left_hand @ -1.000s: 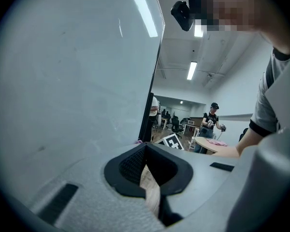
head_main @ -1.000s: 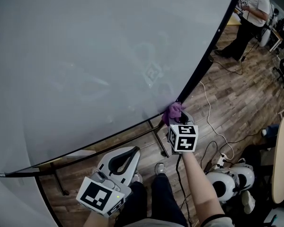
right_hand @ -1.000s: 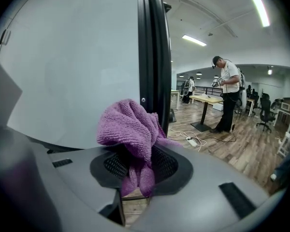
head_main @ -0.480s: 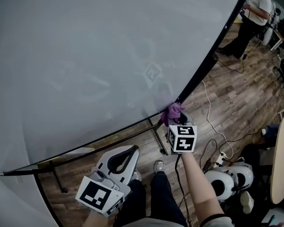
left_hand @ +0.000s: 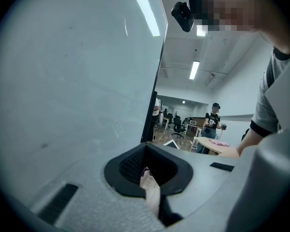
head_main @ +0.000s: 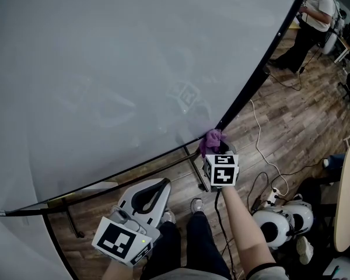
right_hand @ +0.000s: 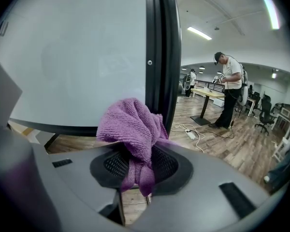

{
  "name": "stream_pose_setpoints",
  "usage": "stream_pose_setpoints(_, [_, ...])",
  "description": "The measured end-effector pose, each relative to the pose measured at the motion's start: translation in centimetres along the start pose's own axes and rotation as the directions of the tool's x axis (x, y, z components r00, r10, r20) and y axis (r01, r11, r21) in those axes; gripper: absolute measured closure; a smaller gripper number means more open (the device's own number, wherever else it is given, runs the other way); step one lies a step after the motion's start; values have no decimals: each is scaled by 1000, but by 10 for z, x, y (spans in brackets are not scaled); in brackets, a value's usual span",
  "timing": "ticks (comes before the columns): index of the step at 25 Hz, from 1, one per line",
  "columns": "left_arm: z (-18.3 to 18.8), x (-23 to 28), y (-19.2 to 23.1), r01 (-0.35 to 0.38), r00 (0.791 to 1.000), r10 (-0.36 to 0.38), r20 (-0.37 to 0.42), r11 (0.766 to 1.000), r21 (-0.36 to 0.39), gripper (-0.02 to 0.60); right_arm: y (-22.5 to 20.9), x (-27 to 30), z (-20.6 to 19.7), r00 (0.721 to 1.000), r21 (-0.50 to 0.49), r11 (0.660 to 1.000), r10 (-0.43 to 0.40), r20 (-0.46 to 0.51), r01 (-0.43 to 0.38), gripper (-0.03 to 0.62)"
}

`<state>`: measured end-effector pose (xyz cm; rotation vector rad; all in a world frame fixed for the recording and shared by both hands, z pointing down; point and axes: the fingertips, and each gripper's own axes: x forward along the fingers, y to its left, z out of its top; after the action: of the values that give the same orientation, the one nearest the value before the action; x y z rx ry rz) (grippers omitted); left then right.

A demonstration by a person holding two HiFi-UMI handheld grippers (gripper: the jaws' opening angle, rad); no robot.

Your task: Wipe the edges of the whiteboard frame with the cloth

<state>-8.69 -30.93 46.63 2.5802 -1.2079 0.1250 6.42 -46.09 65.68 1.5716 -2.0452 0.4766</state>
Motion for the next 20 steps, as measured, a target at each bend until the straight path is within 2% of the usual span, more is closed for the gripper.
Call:
stream_pose_setpoints(9, [2, 0, 2, 1, 1000, -1, 3, 1000, 14, 564, 2, -10, -4, 1000, 28, 999, 16, 12, -16, 488])
stream_pose_setpoints(16, [11, -4, -6, 13, 1000, -14, 15, 999, 41, 563, 8, -50, 3, 996, 79, 996, 41, 81, -47, 488])
stream_pose_setpoints(20, [17, -6, -13, 30, 999, -32, 25, 998, 55, 565, 9, -76, 14, 991, 74, 996, 44, 124, -54, 487])
